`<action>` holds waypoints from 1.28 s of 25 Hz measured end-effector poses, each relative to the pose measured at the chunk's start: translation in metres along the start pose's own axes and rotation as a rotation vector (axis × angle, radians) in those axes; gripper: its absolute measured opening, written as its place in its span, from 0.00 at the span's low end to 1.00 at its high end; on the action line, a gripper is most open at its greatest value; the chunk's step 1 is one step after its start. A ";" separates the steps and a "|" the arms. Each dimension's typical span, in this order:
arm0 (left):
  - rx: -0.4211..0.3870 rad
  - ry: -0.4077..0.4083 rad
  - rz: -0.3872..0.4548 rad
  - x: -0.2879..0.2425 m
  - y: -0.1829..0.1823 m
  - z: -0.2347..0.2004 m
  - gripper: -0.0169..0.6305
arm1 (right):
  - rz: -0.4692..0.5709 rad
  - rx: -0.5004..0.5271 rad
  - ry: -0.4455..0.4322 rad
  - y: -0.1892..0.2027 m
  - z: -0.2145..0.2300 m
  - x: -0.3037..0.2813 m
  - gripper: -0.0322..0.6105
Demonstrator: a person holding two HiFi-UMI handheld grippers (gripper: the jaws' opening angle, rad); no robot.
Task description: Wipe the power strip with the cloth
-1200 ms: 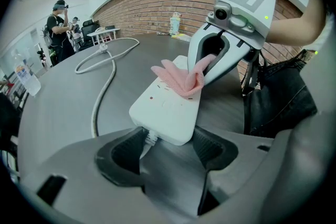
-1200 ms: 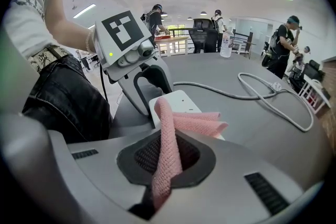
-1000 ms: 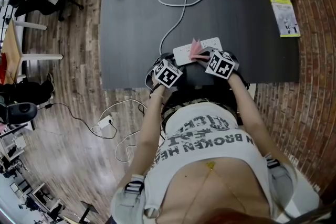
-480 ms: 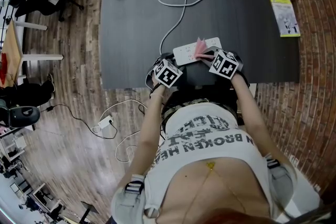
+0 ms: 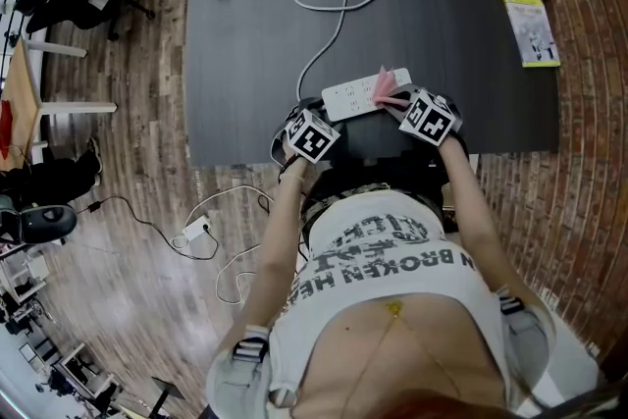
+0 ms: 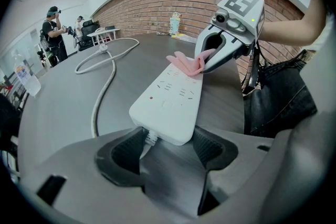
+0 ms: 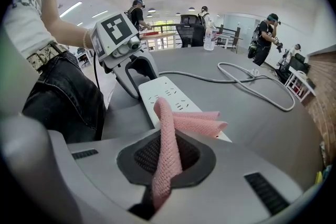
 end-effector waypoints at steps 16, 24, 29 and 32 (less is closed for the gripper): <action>-0.001 -0.002 0.003 0.001 0.001 -0.001 0.46 | -0.005 -0.100 0.062 0.030 0.017 0.018 0.08; 0.001 -0.001 -0.002 0.001 0.001 -0.001 0.46 | -0.004 -0.167 0.093 0.044 0.026 0.029 0.08; 0.001 -0.001 0.004 0.001 0.001 -0.001 0.46 | -0.008 -0.186 0.114 0.047 0.026 0.032 0.08; 0.002 -0.004 0.001 0.000 0.002 -0.001 0.46 | -0.026 -0.184 0.112 0.047 0.027 0.030 0.08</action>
Point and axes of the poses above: the fingertips, and each gripper's own axes: x backward along the fingers, z to its right, y out of its underside, the point moved 6 cm from there along x, backward along the fingers, and after that the axes turned 4 degrees about -y, right-handed, at the moved point
